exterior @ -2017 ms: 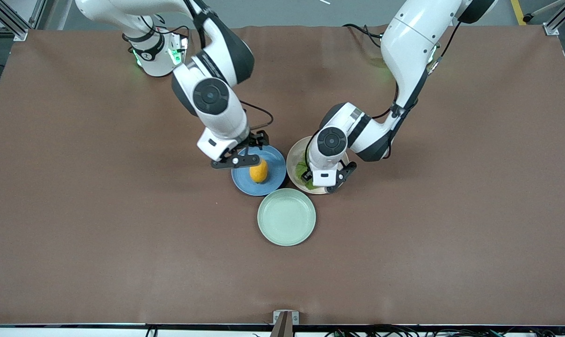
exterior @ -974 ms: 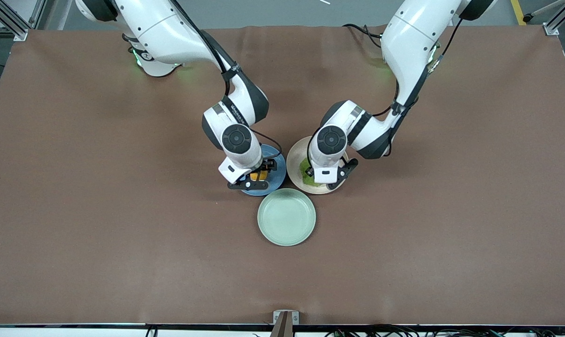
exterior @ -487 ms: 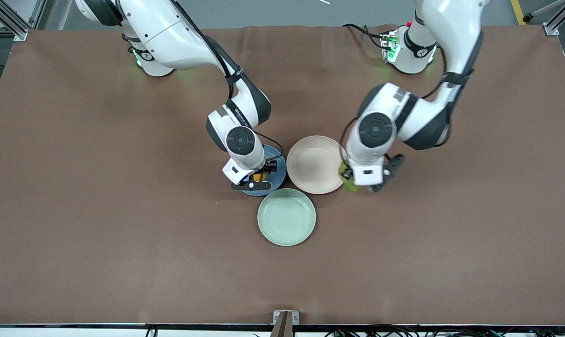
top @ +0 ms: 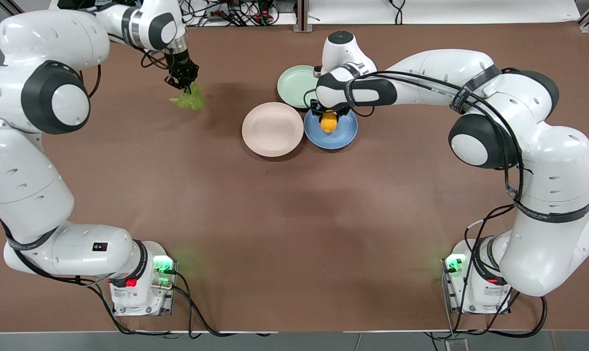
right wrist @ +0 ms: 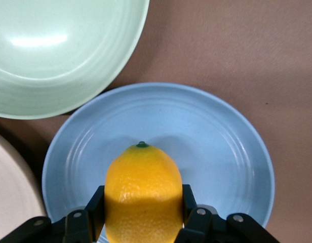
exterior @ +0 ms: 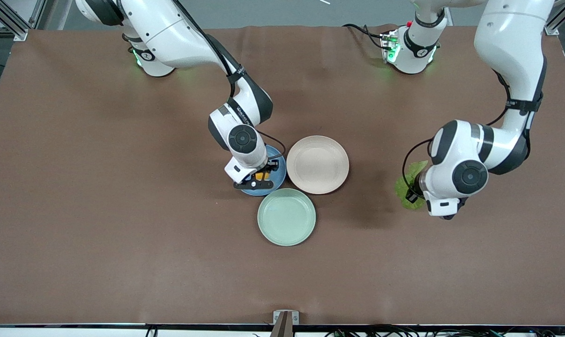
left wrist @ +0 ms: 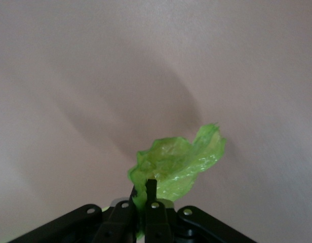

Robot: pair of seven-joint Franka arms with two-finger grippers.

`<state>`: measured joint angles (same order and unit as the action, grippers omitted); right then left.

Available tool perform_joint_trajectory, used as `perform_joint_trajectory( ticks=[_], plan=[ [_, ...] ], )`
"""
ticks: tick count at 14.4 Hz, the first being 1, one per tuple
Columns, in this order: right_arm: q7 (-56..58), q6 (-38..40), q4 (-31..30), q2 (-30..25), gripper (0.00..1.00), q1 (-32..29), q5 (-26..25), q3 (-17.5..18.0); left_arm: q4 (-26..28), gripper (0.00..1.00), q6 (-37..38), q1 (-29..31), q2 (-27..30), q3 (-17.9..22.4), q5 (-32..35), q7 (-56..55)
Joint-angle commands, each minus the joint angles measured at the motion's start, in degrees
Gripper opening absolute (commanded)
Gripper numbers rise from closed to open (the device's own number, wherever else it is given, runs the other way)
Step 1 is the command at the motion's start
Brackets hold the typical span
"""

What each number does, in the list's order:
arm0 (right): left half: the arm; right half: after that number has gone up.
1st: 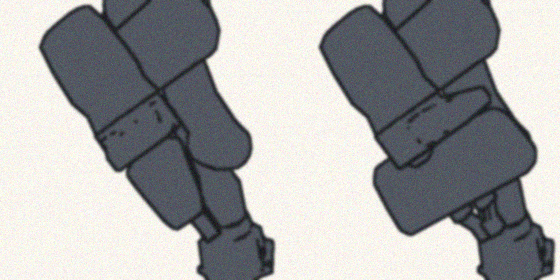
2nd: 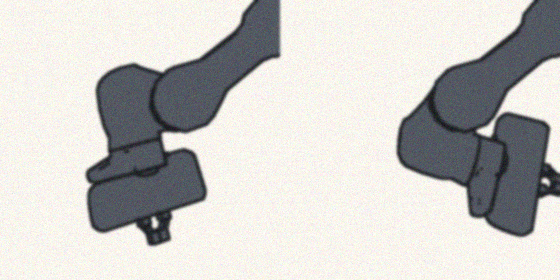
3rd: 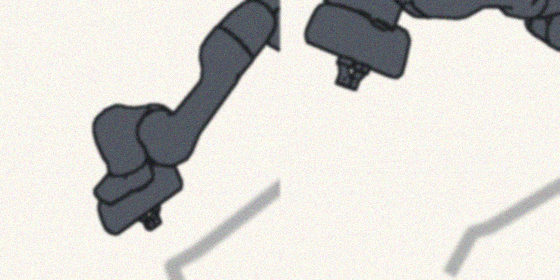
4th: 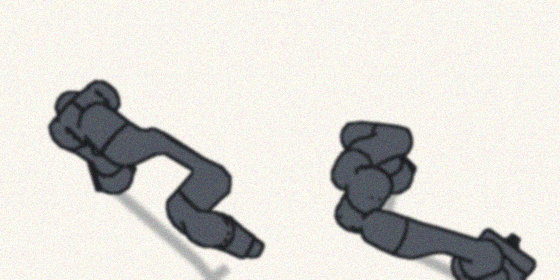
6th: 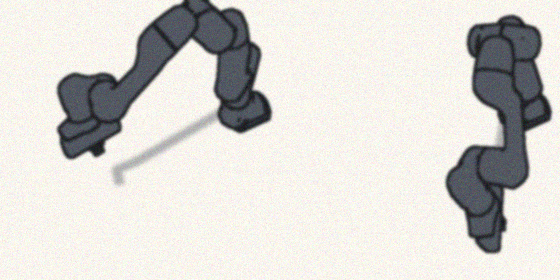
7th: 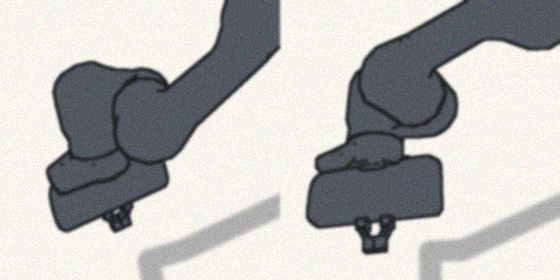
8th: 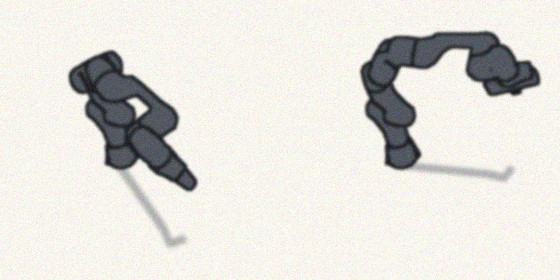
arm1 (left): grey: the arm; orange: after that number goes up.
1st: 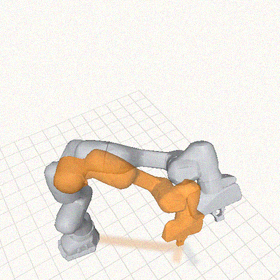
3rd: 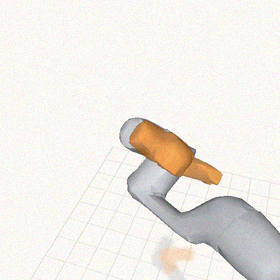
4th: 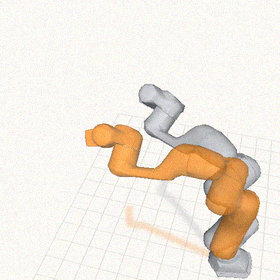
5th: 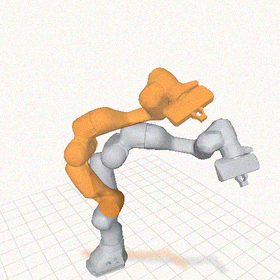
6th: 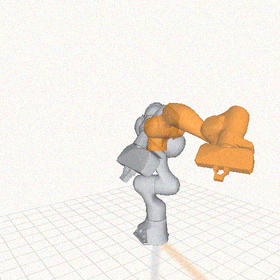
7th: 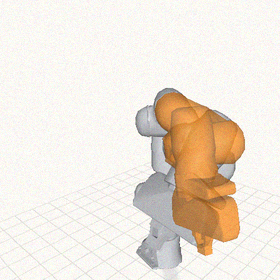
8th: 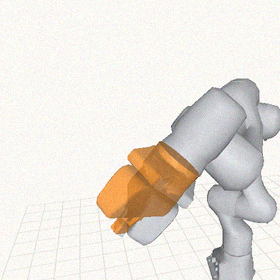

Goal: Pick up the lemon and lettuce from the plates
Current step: 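Carry the lemon off the plate while the left gripper carries the lettuce away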

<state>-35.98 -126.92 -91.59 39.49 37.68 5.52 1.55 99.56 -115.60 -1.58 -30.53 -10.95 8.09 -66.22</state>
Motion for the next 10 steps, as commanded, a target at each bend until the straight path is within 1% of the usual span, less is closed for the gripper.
perform_joint_trajectory(
  ticks=[1,2,4,5,6,7,8,10],
  plan=[
    [0.8,9.2,-0.4,-8.1,0.2,-2.6,-0.8,-0.6,-0.1,0.01,-1.6,0.3,-1.3,-0.6,3.3,-0.5],
    [2.8,13.8,-0.6,-11.7,0.2,-4.2,-2.0,-0.8,-0.2,0.02,-2.3,1.0,-2.0,-0.5,4.0,-0.5],
    [8.2,21.8,-0.9,-17.0,0.2,-9.7,-3.8,-1.1,0.2,0.22,-2.9,1.8,-2.2,-0.5,4.1,-0.5],
    [12.1,24.8,-1.0,-19.1,0.2,-13.1,-3.9,-1.1,0.2,0.39,-2.6,1.7,-2.2,-0.5,4.1,-0.6],
    [16.2,26.2,-2.4,-20.9,0.21,-16.7,-4.3,-1.1,0.2,0.73,-2.4,1.7,-2.3,-0.5,4.1,-0.6],
    [20.6,25.9,-5.1,-22.8,0.2,-20.8,-5.8,-1.1,0.1,0.99,-2.4,1.7,-2.2,-0.5,4.1,-0.6],
    [23.7,25.2,-6.7,-23.4,0.21,-24.2,-7.3,-1.1,-0.1,1.0,-2.1,1.8,-1.7,-0.4,4.1,-0.7],
    [31.4,22.5,-9.7,-23.1,0.21,-31.9,-7.6,-1.0,-0.4,1.0,-1.5,2.3,0.6,-0.5,4.0,-1.0]
  ],
)
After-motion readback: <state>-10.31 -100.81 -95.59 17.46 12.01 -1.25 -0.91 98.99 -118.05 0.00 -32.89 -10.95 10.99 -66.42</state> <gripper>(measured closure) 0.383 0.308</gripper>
